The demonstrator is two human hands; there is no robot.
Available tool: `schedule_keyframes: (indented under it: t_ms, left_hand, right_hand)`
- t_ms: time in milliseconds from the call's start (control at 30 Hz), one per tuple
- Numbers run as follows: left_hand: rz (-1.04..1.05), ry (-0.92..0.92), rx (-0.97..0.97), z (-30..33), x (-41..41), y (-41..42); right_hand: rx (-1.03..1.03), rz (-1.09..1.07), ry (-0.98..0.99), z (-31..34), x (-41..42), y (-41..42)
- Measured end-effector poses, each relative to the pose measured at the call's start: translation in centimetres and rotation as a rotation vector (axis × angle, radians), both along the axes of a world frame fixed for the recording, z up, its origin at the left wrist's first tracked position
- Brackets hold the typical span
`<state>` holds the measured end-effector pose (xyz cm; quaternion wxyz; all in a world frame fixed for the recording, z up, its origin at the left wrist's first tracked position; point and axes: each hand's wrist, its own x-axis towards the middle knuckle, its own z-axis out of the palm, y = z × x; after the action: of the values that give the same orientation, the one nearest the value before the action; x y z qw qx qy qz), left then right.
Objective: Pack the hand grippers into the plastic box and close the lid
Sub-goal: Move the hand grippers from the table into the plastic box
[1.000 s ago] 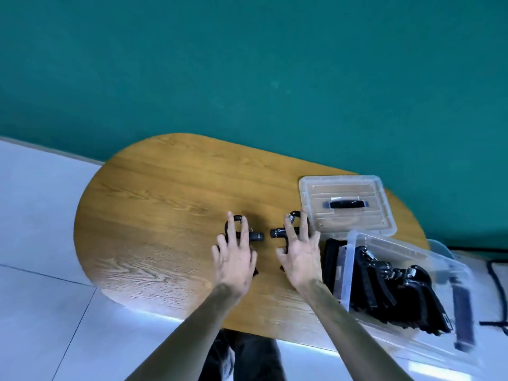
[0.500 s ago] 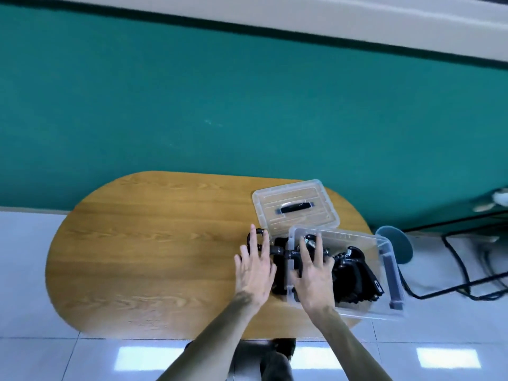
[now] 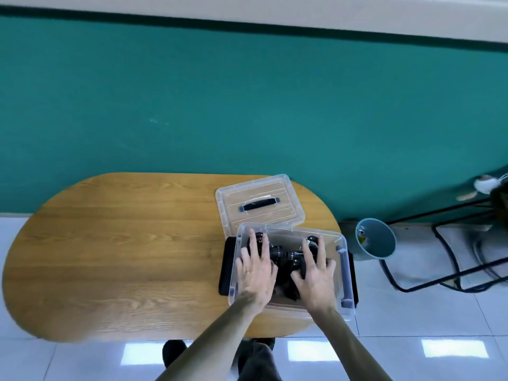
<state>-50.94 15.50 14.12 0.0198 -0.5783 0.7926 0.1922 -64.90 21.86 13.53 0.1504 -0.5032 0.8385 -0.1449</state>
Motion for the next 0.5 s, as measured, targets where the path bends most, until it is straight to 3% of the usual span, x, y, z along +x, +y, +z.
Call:
schedule_keyframes:
  t_ms: [500]
  left_hand:
    - [0.031,-0.12,0.122,-5.3,-4.1,-1.3]
  right_hand:
    - [0.134,0.133,-0.031,-5.9,-5.1,-0.3]
